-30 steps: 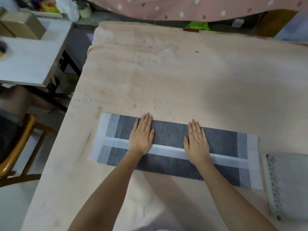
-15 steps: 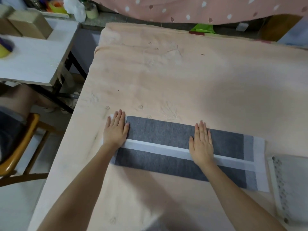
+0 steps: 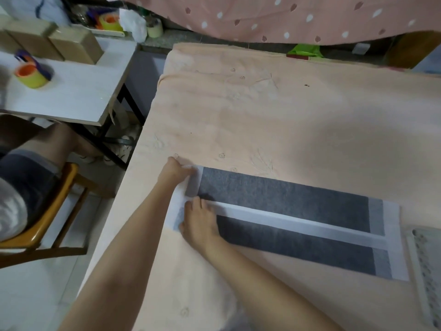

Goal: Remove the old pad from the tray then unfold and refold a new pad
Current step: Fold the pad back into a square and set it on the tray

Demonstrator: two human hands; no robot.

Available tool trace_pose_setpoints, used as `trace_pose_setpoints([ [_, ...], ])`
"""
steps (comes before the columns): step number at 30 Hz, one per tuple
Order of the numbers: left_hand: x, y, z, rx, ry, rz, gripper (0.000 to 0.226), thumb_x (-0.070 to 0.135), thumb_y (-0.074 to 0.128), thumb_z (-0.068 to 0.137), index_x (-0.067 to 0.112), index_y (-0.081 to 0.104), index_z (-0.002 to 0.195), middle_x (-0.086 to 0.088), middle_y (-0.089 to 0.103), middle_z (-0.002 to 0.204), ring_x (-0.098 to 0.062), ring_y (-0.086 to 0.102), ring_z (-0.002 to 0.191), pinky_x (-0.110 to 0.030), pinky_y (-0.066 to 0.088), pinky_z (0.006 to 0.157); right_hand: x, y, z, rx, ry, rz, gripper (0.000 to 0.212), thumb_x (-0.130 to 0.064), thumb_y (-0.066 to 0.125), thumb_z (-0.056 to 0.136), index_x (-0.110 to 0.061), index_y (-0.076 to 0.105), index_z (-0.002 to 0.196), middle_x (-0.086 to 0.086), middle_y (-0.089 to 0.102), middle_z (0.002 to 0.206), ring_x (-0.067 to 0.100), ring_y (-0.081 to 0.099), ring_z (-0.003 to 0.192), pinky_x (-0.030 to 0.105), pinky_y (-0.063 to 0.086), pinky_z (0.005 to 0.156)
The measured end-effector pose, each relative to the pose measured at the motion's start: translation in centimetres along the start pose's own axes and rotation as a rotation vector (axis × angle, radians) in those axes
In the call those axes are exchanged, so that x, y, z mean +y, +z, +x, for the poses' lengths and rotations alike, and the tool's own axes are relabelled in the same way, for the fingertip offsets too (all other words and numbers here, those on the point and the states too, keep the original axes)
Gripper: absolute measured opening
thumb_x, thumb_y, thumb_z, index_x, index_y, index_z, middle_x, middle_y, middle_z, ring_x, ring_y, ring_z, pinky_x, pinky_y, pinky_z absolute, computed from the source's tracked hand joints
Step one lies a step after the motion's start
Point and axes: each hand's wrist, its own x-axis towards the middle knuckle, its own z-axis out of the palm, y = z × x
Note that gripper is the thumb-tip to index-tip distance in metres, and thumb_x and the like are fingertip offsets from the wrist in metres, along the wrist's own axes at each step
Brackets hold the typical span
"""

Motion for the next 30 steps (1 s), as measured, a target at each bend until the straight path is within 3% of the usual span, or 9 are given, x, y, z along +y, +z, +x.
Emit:
trace_pose_setpoints([
  [3, -0.2, -0.3, -0.1, -0.011, -0.005, 0.102, 0.064, 0.037, 0.074, 0.076, 0.001, 0.051, 0.123, -0.018, 0.058, 0.123, -0.035, 0.057, 0.111, -0.041, 0.047, 0.091, -0.7, 0.0, 0.9, -0.035, 0.081, -0.028, 0.045, -0.035, 0.046, 0.093, -0.004, 0.042, 0.126, 0.015, 0.045, 0.125, 0.029, 0.043, 0.114, 0.040, 0.041, 0.092],
  [6, -0.1, -0.3, -0.4, -0.061, 0.023, 0.146, 0.079, 0.042, 0.075, 0.076, 0.000, 0.042, 0.134, -0.018, 0.049, 0.137, -0.034, 0.048, 0.123, -0.039, 0.043, 0.096, -1.2, 0.0, 1.7, -0.037, 0.147, -0.015, 0.049, -0.043, 0.043, 0.094, -0.005, 0.044, 0.124, 0.015, 0.047, 0.123, 0.028, 0.044, 0.112, 0.039, 0.045, 0.089],
  [8, 0.2, -0.5, -0.7, -0.069, 0.044, 0.130, 0.079, 0.040, 0.075, 0.076, 0.001, 0.042, 0.135, -0.017, 0.049, 0.135, -0.033, 0.049, 0.121, -0.037, 0.044, 0.091, -1.6, -0.1, 2.1, -0.020, 0.198, 0.039, 0.056, -0.051, 0.042, 0.092, -0.004, 0.044, 0.122, 0.015, 0.048, 0.121, 0.028, 0.046, 0.110, 0.037, 0.045, 0.087],
  [11, 0.9, -0.9, -1.2, -0.170, 0.071, 0.002, 0.045, 0.033, 0.072, 0.081, 0.007, 0.054, 0.114, -0.004, 0.059, 0.094, -0.019, 0.058, 0.080, -0.028, 0.047, 0.058, -2.4, -0.4, 2.6, -0.001, 0.300, 0.165, 0.067, -0.062, 0.044, 0.086, -0.004, 0.042, 0.121, 0.012, 0.048, 0.117, 0.026, 0.048, 0.106, 0.036, 0.045, 0.080],
  [13, 1.4, -1.1, -1.7, -0.217, 0.079, -0.026, 0.031, 0.030, 0.069, 0.084, 0.008, 0.053, 0.099, -0.001, 0.054, 0.081, -0.015, 0.052, 0.067, -0.024, 0.041, 0.046, -2.7, -0.7, 2.6, 0.030, 0.361, 0.231, 0.068, -0.063, 0.046, 0.085, -0.004, 0.040, 0.120, 0.011, 0.048, 0.115, 0.026, 0.050, 0.103, 0.036, 0.045, 0.076],
  [18, 3.7, -1.5, -3.7, -0.265, 0.147, -0.022, 0.019, 0.018, 0.062, 0.087, 0.002, 0.055, 0.094, -0.015, 0.057, 0.094, -0.034, 0.057, 0.088, -0.031, 0.049, 0.053, -2.1, -2.0, 2.2, 0.043, 0.504, 0.516, 0.057, -0.050, 0.052, 0.086, -0.006, 0.038, 0.121, 0.010, 0.049, 0.119, 0.030, 0.055, 0.107, 0.037, 0.044, 0.075],
  [24, 7.0, -1.1, -6.3, -0.307, 0.154, 0.010, 0.017, 0.013, 0.051, 0.087, -0.001, 0.059, 0.085, -0.019, 0.064, 0.077, -0.031, 0.064, 0.063, -0.031, 0.056, 0.054, 0.0, -3.5, 0.3, 0.093, 0.606, 0.780, 0.052, -0.055, 0.053, 0.081, -0.014, 0.042, 0.111, 0.002, 0.055, 0.108, 0.026, 0.061, 0.096, 0.034, 0.046, 0.070],
  [27, 8.2, -0.3, -7.6, -0.385, 0.172, 0.069, 0.021, 0.013, 0.050, 0.088, -0.004, 0.060, 0.082, -0.019, 0.065, 0.075, -0.029, 0.066, 0.062, -0.030, 0.056, 0.056, 2.3, -3.4, -0.8, 0.062, 0.641, 0.880, 0.024, -0.037, 0.050, 0.088, -0.018, 0.043, 0.101, -0.001, 0.058, 0.093, 0.018, 0.059, 0.077, 0.027, 0.042, 0.059],
  [30, 8.9, 0.9, -8.4, -0.420, 0.212, 0.045, 0.022, 0.014, 0.048, 0.086, -0.003, 0.060, 0.082, -0.019, 0.065, 0.078, -0.029, 0.065, 0.064, -0.026, 0.053, 0.052, 5.6, -2.9, -2.1, 0.099, 0.677, 0.993, 0.009, -0.023, 0.047, 0.091, -0.017, 0.053, 0.093, -0.004, 0.056, 0.081, 0.015, 0.054, 0.071, 0.028, 0.044, 0.063],
])
